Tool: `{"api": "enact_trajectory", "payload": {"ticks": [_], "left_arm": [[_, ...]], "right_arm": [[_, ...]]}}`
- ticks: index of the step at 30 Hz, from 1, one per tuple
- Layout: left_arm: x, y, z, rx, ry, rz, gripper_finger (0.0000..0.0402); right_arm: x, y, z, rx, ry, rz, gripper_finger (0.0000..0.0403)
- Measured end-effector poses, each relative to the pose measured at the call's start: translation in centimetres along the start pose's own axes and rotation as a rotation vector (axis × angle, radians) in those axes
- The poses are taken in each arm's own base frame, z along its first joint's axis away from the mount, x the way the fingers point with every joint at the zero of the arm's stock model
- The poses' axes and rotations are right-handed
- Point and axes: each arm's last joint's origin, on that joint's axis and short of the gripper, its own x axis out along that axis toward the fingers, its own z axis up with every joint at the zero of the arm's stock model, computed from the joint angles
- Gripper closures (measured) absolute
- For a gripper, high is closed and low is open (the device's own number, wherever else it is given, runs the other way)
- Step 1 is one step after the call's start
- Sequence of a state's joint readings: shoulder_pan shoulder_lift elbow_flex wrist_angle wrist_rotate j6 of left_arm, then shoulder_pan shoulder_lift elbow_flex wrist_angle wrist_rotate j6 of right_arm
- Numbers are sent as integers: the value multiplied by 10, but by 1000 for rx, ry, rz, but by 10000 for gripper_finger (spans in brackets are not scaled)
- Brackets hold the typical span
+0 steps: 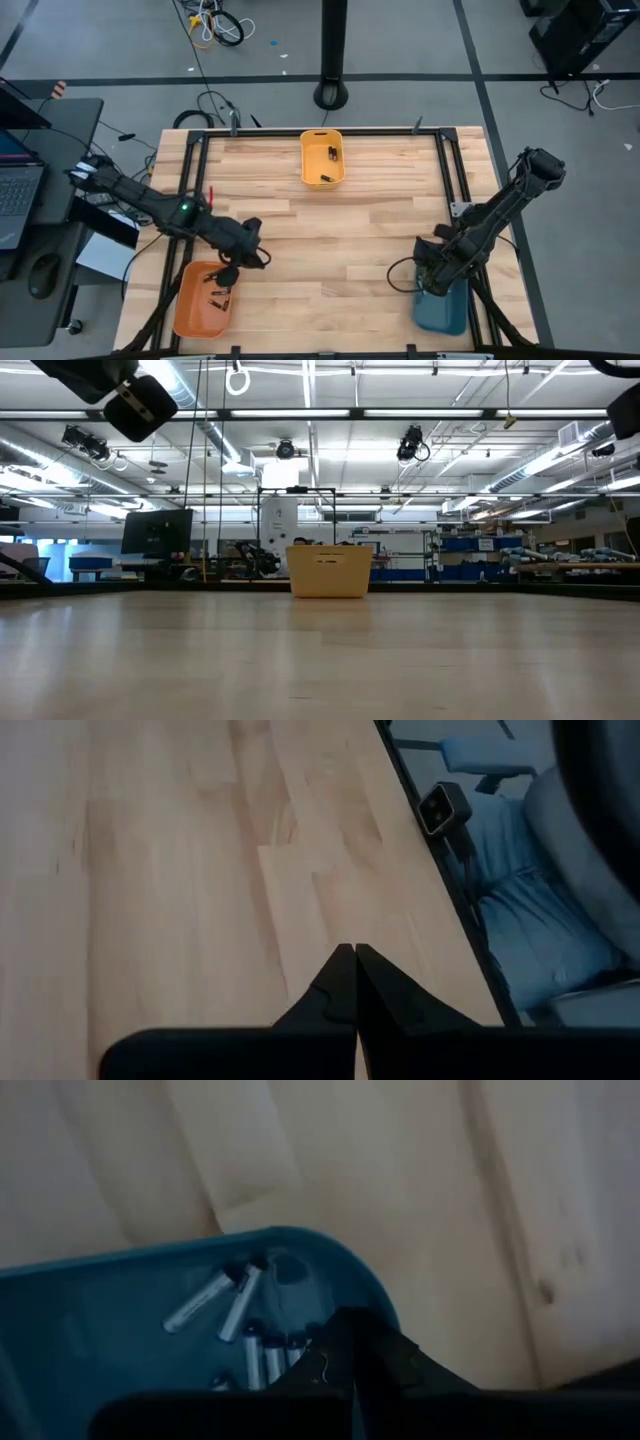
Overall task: Sort batteries
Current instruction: Adjust the the blue bin, then return to Home Position
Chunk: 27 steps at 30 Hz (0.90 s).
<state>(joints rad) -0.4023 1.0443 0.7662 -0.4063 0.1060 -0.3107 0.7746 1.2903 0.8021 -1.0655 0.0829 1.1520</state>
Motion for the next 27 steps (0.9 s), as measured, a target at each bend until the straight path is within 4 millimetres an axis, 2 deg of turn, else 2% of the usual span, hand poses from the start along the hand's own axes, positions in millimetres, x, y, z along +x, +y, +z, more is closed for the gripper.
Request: {"api": "enact_trajectory", "payload": {"ticks": [12, 19, 24, 27], "left_arm": [[-1, 12, 4, 61, -17, 46, 400], [4, 28, 9, 176, -169, 89, 400], [9, 48, 6, 257, -306, 143, 398], [9, 60, 5, 297, -401, 130, 398]], "right_arm": [[0, -1, 3, -76, -117, -55, 389], [-2, 6, 5, -75, -160, 7, 390], [-13, 16, 12, -165, -336, 13, 394], [-16, 19, 23, -215, -470, -3, 394]]}}
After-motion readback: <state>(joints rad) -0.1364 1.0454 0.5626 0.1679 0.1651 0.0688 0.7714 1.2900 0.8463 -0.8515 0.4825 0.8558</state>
